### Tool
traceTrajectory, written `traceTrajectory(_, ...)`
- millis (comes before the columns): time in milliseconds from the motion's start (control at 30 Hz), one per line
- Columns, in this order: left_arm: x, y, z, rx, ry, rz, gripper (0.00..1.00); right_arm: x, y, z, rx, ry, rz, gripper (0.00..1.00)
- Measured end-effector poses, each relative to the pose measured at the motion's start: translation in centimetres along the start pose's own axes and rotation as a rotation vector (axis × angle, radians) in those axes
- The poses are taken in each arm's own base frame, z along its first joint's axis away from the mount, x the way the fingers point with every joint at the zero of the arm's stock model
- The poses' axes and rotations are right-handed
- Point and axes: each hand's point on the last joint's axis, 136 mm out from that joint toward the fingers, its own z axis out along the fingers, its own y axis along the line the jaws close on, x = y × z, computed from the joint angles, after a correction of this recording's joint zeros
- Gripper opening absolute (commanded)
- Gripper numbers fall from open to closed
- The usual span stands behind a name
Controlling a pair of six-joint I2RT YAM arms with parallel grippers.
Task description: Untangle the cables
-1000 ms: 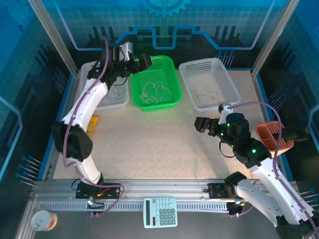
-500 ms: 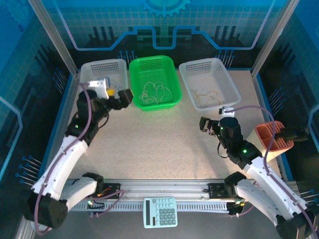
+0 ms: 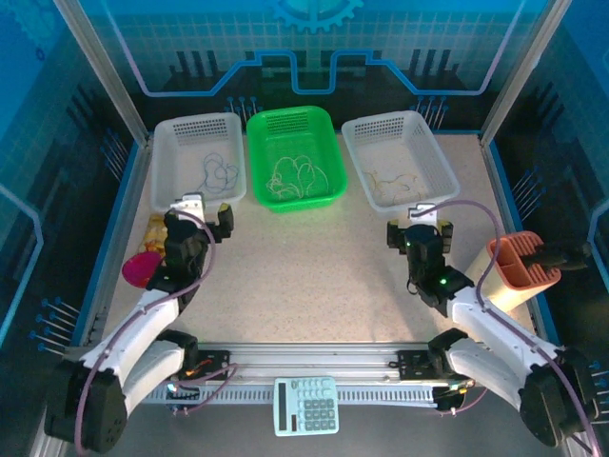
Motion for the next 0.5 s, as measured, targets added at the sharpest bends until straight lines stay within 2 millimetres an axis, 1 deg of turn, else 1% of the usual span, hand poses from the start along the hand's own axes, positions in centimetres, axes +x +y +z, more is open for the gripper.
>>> traceTrajectory(133, 5.1, 1.1, 1.6, -0.047, 0.084, 0.034, 0.99, 1.5, -0.1, 2.4, 0.039, 0.025, -0.044, 1.00)
traceTrajectory(200, 6.8, 1.8, 2.4, -0.066, 0.113, 0.041, 0.99, 2.0, 0.0, 3.6, 0.040, 0.024, -0.043, 1.00)
traceTrajectory(267, 7.4, 1.9, 3.3, -0.065, 0.115, 0.038, 1.00, 3.1, 0.2, 4.5, 0.027, 0.014, -0.052, 1.00)
traceTrajectory(333, 7.4, 1.8, 3.9, -0.042, 0.099, 0.023, 0.99, 4.2, 0.3, 5.1, -0.007, 0.007, -0.058, 1.00)
traceTrajectory(367, 7.3, 1.8, 4.2, -0.030, 0.089, 0.015, 0.99, 4.5, 0.3, 5.3, -0.019, 0.002, -0.059, 1.00)
traceTrajectory(500, 8.0, 1.9, 5.4, 0.017, 0.085, -0.010, 0.99, 3.9, -0.2, 6.3, -0.078, -0.086, -0.011, 1.00)
